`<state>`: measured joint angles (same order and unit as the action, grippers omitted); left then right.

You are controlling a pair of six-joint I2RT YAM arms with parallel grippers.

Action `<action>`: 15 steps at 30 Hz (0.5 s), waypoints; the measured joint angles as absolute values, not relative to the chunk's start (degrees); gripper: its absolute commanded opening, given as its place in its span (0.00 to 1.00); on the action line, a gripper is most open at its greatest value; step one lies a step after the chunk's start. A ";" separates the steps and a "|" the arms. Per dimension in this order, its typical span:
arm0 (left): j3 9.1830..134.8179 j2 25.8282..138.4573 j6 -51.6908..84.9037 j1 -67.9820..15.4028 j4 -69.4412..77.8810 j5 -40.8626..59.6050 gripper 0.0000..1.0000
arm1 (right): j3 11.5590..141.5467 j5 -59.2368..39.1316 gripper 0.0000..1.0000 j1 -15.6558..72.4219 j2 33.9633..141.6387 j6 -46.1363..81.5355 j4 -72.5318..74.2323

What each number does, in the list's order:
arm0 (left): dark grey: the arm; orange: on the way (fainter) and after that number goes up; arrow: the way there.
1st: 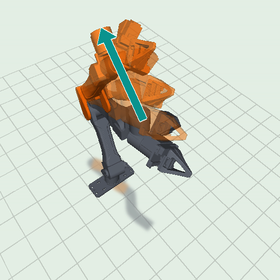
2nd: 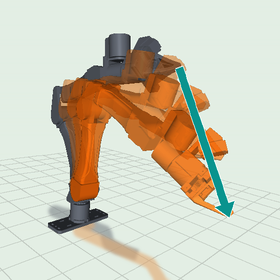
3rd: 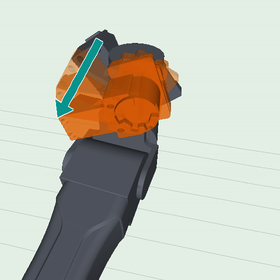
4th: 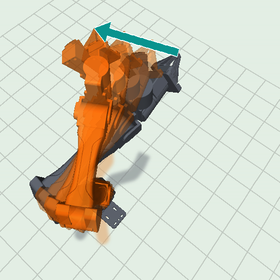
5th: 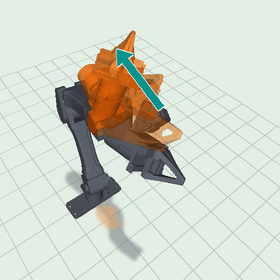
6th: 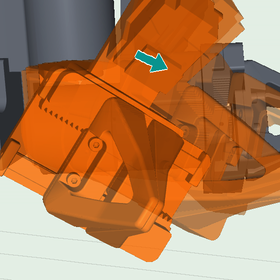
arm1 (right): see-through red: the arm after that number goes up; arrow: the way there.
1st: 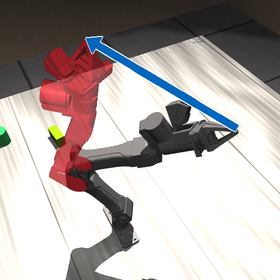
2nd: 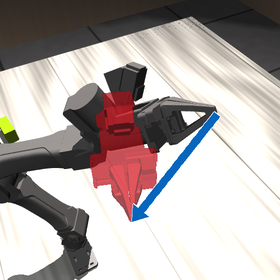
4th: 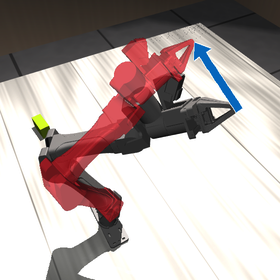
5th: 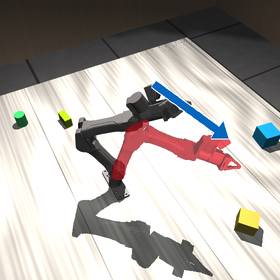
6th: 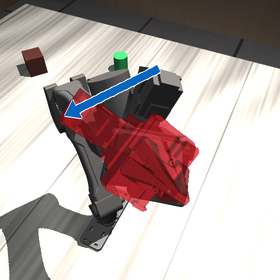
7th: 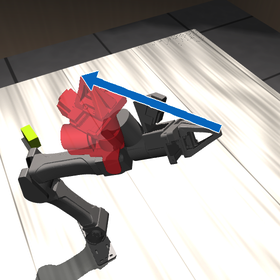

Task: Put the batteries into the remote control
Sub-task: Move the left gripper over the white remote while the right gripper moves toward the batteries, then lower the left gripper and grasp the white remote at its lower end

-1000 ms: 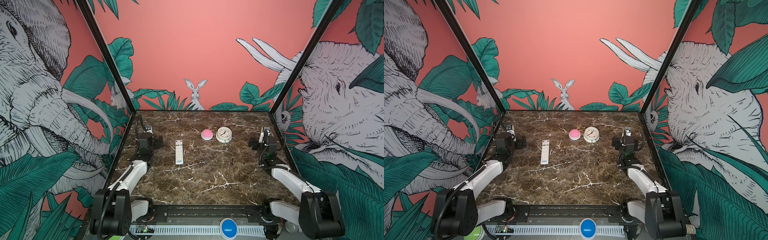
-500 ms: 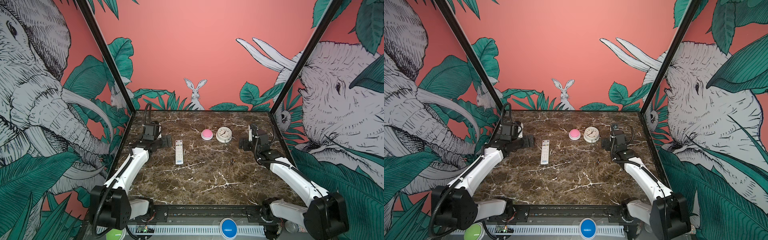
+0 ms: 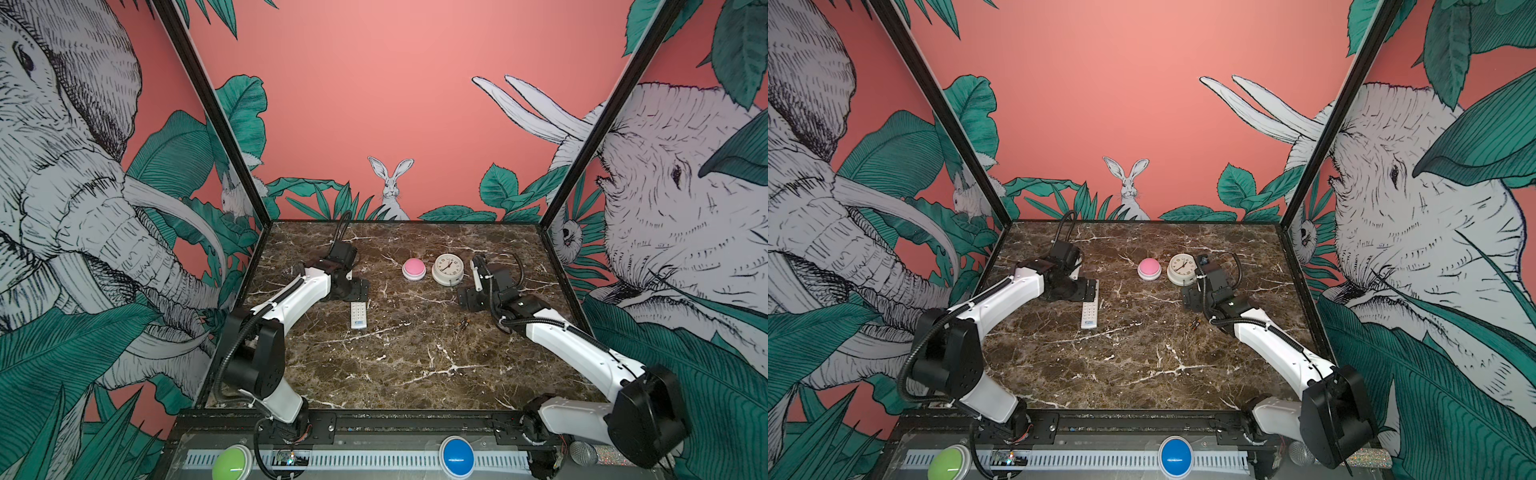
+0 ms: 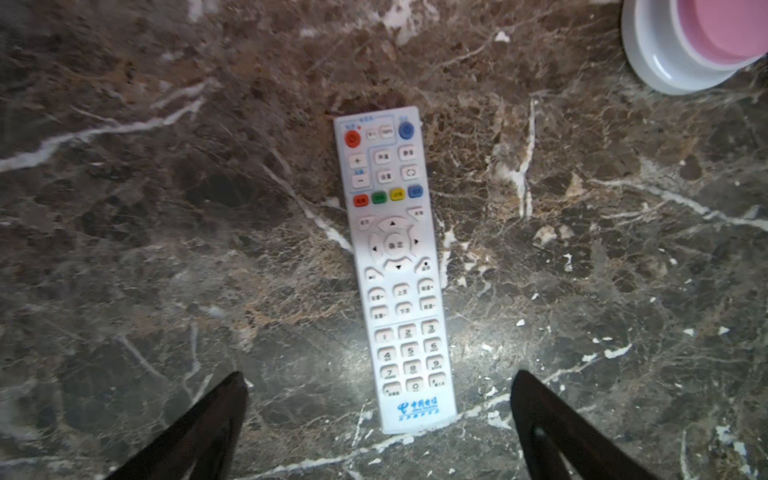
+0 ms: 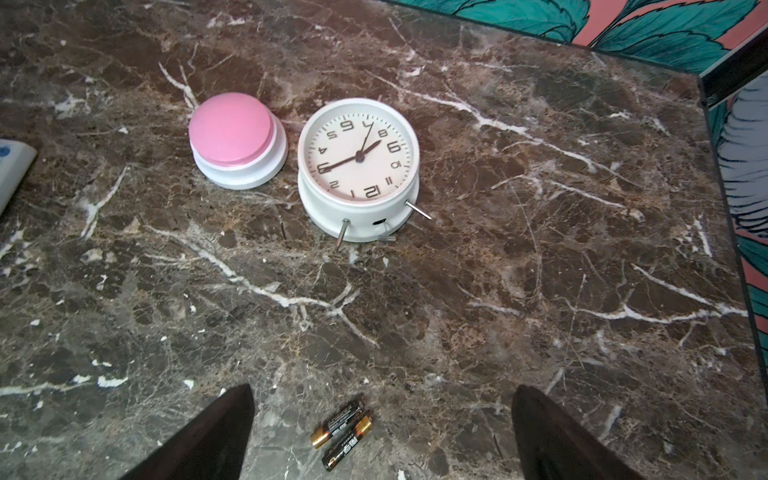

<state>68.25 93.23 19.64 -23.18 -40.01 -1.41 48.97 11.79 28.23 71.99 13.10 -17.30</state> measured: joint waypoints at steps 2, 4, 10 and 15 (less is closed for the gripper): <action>68.93 95.81 20.56 -24.29 -39.77 -2.13 0.99 | 49.08 11.75 0.99 28.69 72.42 13.17 -17.52; 69.84 98.30 21.37 -25.02 -39.64 -2.81 0.99 | 49.23 11.73 0.99 29.08 72.71 13.17 -17.67; 73.23 104.42 22.79 -25.19 -39.13 -5.34 0.99 | 49.39 11.75 0.99 29.28 72.86 13.13 -17.85; 75.42 106.89 23.29 -25.21 -38.94 -6.92 0.97 | 49.39 11.75 0.99 29.32 72.86 13.13 -17.89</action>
